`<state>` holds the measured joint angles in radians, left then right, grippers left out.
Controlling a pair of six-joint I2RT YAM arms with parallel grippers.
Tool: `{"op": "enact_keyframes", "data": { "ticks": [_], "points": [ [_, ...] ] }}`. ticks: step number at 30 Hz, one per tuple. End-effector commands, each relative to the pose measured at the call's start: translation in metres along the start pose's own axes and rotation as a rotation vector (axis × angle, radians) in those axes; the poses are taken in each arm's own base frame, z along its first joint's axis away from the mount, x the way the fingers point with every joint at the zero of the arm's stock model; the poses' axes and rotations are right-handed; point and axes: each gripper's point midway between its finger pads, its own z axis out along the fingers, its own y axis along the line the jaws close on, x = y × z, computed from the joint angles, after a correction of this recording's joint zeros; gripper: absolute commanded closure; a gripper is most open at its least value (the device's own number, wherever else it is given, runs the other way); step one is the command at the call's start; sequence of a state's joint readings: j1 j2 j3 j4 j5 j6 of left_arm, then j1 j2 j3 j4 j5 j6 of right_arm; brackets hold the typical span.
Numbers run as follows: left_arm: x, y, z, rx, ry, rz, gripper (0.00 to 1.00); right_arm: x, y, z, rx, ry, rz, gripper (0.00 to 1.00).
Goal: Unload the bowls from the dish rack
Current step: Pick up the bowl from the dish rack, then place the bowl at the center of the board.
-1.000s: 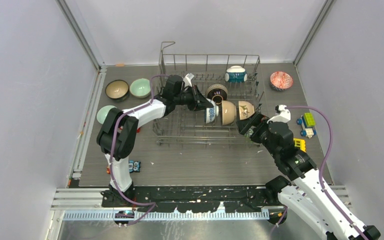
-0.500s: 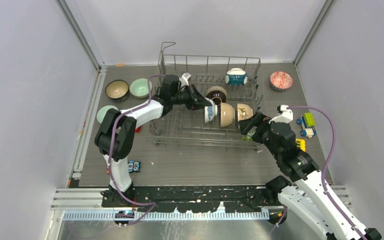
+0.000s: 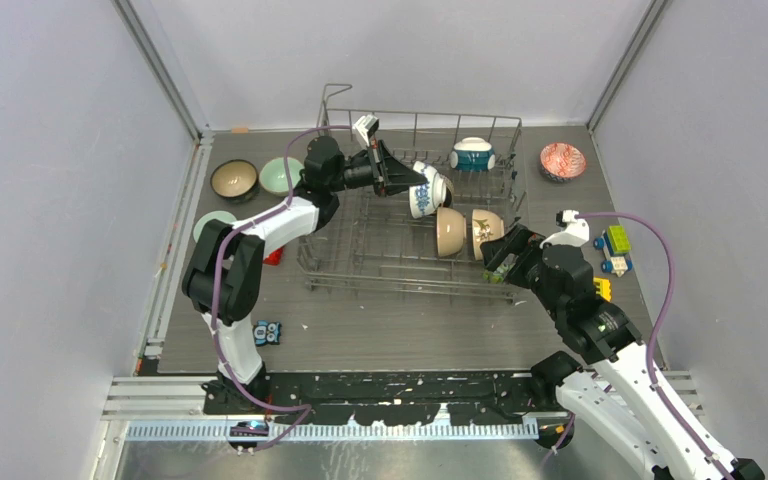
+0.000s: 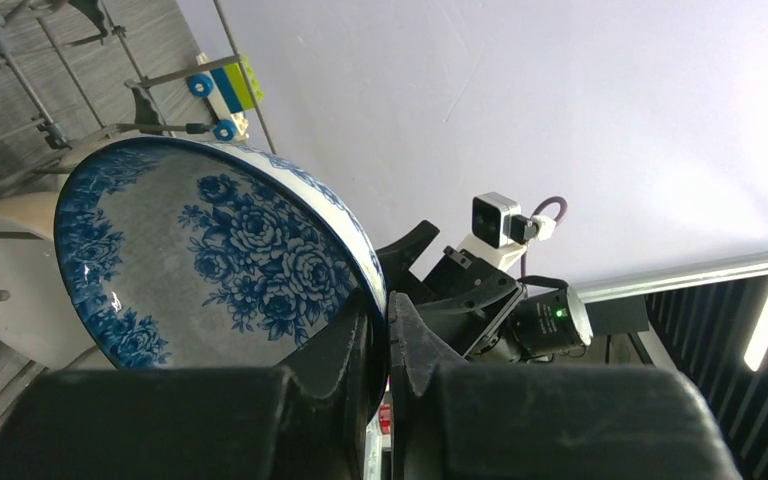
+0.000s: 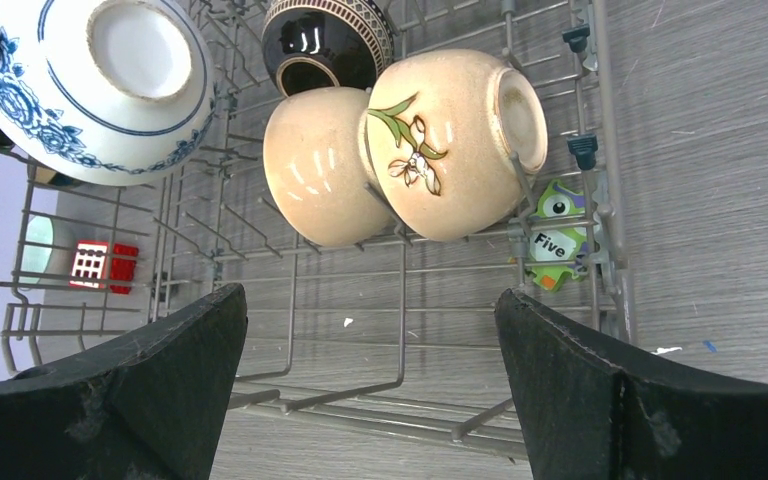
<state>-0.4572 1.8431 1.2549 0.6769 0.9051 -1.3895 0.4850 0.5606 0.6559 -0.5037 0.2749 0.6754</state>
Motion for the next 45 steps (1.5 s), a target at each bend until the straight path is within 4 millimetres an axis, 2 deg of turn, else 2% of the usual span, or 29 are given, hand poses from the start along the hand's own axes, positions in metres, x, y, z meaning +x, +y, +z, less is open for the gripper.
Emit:
{"op": "enact_keyframes", "data": {
  "ticks": [1,11,21,29,35,41,45],
  "points": [
    [-0.005,-0.052,-0.004,0.123,0.003,0.131,1.00,-0.026,0.013,-0.010,-0.034,-0.075,-0.001,0.02],
    [-0.009,-0.073,-0.004,0.157,0.008,0.158,1.00,-0.034,0.021,-0.016,-0.066,-0.083,-0.003,0.02],
    [-0.016,-0.124,-0.007,0.228,0.010,0.232,1.00,-0.050,0.032,-0.031,-0.109,-0.113,-0.006,0.02],
    [-0.007,-0.165,-0.020,0.251,0.005,0.307,1.00,-0.067,0.036,-0.040,-0.109,-0.159,-0.019,0.02],
    [0.013,-0.183,-0.036,0.163,0.005,0.400,1.00,-0.084,0.045,-0.045,-0.119,-0.193,-0.028,0.02],
    [0.062,-0.174,-0.053,-0.073,0.029,0.608,1.00,-0.090,0.051,-0.042,-0.122,-0.198,-0.023,0.02],
    [0.083,-0.175,-0.068,-0.185,0.022,0.744,1.00,-0.096,0.065,-0.039,-0.161,-0.198,-0.019,0.01]
  ]
}}
